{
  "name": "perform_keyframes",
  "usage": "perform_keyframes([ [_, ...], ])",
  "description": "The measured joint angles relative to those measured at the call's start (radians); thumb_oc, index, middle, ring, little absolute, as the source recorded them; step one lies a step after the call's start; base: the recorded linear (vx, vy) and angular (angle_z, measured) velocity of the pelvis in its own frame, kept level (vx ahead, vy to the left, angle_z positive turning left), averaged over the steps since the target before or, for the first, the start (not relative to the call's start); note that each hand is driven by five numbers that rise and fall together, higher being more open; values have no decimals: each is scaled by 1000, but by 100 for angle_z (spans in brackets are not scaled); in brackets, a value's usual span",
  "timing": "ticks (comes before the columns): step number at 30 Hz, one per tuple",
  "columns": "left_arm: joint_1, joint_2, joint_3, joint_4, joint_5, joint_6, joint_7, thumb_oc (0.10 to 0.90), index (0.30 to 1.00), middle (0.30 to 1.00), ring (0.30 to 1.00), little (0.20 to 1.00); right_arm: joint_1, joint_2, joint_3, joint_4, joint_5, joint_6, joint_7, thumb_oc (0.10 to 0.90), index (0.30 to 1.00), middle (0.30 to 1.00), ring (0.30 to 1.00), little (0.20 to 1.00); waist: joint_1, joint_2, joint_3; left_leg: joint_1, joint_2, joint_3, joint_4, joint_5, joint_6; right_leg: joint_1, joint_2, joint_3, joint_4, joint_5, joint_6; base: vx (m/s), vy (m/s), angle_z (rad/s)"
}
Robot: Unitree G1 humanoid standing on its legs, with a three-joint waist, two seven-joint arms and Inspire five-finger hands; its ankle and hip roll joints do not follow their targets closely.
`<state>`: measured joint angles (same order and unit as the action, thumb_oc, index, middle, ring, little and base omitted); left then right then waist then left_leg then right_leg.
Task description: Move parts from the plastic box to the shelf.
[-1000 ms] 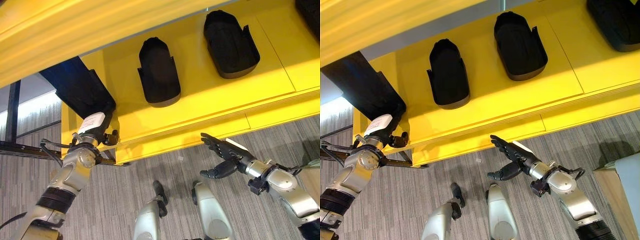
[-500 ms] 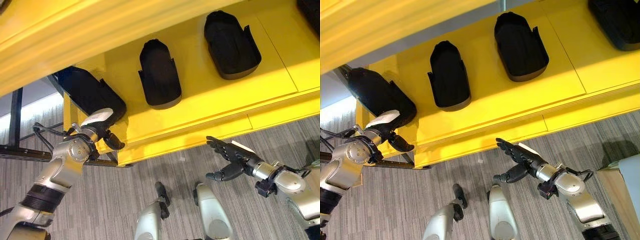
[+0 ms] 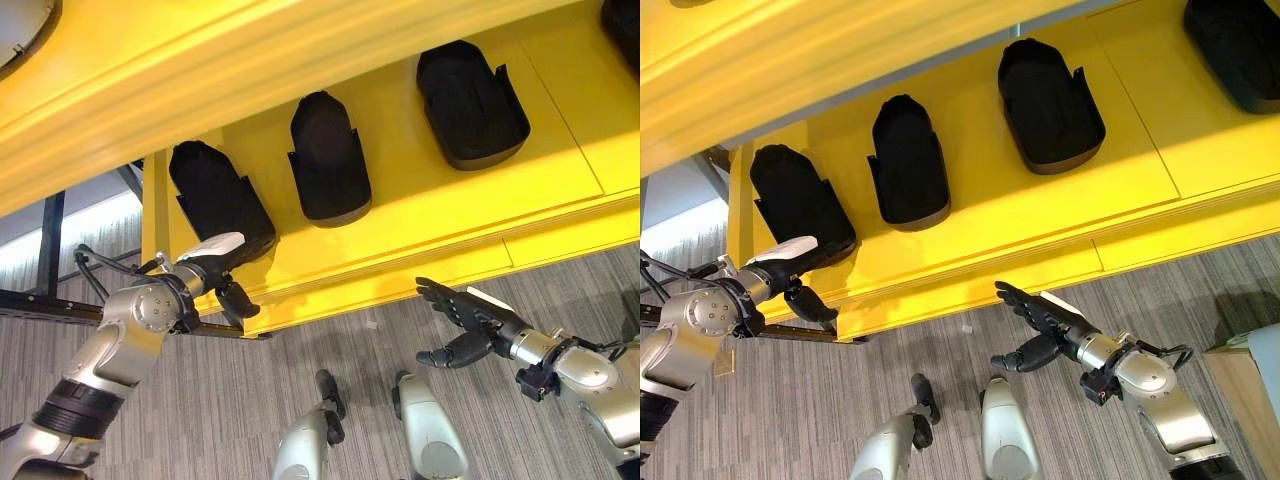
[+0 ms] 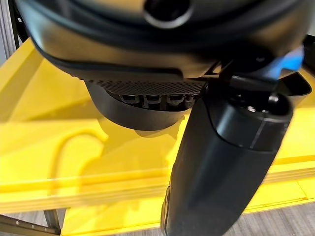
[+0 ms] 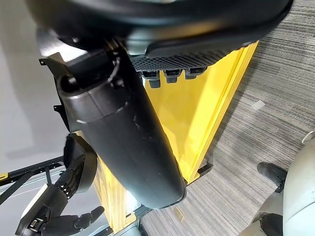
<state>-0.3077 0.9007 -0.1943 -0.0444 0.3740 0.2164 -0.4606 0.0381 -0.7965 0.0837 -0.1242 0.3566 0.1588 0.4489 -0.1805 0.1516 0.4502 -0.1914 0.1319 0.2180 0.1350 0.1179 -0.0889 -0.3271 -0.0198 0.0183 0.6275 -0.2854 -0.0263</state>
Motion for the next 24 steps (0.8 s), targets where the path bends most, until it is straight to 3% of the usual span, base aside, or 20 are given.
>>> perform_keyframes([
  [4, 14, 0, 0, 41, 36, 9, 58, 900, 1000, 1000, 1000, 1000, 0, 0, 0, 0, 0, 0, 1, 900, 1000, 1000, 1000, 1000, -6, 5, -4, 2, 0, 0, 1, 0, 0, 3, 0, 0, 2, 0, 0, 8, 1, 0],
  [7, 15, -11, -5, 151, 44, 59, 90, 900, 1000, 1000, 1000, 1000, 1, 0, 0, 0, 0, 0, 1, 900, 1000, 1000, 1000, 1000, -11, 5, -9, 2, 2, 1, 3, 0, 0, 2, 2, 0, 4, -4, 6, 0, 0, 0],
  [13, 12, -15, -15, 362, 163, 90, 171, 900, 1000, 1000, 1000, 1000, -11, 0, 0, 0, 0, 3, 9, 900, 1000, 1000, 1000, 1000, -8, -2, -12, 2, 3, 0, 2, 2, -1, -4, 2, 0, 10, -6, 9, 0, 0, 0],
  [16, 5, -12, -15, 387, 231, 105, 216, 900, 1000, 1000, 1000, 1000, -13, 0, 0, 0, 0, 13, 9, 900, 1000, 1000, 1000, 1000, -7, -12, -17, 2, 3, 0, 3, 3, -1, -4, 0, 0, 11, -7, 10, 0, 0, 0],
  [24, -43, -12, -46, 427, 228, 115, 262, 900, 1000, 1000, 1000, 1000, -15, 1, -1, 0, 0, 28, 15, 900, 1000, 1000, 1000, 1000, -24, -16, -18, 5, 1, 1, 3, 4, -2, 1, 0, 1, 16, -4, 5, 18, 6, 0],
])
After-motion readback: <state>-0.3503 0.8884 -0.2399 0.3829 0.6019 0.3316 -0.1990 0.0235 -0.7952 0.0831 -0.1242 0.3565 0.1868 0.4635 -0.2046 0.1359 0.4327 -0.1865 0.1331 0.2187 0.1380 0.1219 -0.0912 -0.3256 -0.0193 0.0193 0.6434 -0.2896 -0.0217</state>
